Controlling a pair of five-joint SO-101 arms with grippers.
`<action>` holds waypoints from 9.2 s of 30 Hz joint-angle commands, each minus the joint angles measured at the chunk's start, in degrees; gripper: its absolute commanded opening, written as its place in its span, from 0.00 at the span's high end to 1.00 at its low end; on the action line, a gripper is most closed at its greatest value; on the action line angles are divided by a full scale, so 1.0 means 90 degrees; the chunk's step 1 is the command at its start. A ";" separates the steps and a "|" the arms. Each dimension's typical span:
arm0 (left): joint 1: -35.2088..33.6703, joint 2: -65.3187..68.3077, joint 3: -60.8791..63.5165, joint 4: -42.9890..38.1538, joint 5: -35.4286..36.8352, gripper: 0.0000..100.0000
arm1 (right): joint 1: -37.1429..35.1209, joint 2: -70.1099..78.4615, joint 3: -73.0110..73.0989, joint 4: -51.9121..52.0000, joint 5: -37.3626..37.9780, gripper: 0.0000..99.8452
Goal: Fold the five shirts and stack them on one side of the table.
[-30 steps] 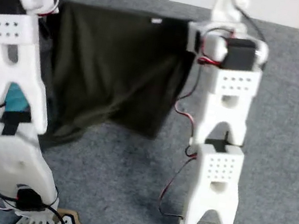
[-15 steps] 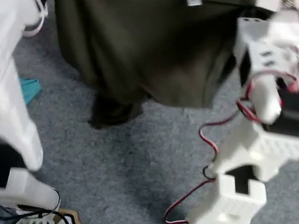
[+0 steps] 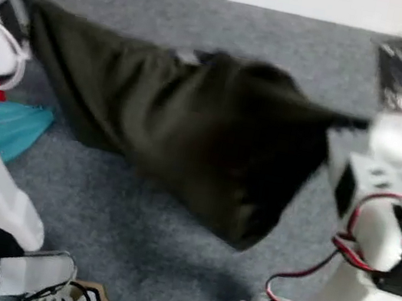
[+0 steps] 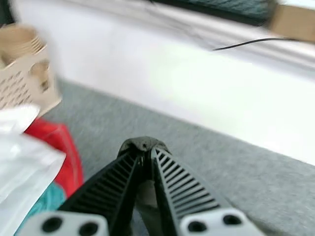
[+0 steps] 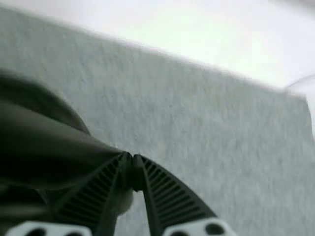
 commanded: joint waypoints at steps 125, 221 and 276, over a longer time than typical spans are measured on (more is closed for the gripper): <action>-0.0317 -0.1529 1.0593 -0.7512 0.0068 0.99 | -0.3844 0.3551 0.1392 -0.2154 0.0078 0.69; 0.1109 -0.1558 0.6071 -0.4239 0.0830 0.99 | -0.2310 -0.1255 0.4567 -0.4684 0.0957 0.99; 0.0405 -0.1548 0.3834 -0.2188 0.0830 0.99 | -0.1871 0.2847 -0.1949 0.0034 -0.0733 0.99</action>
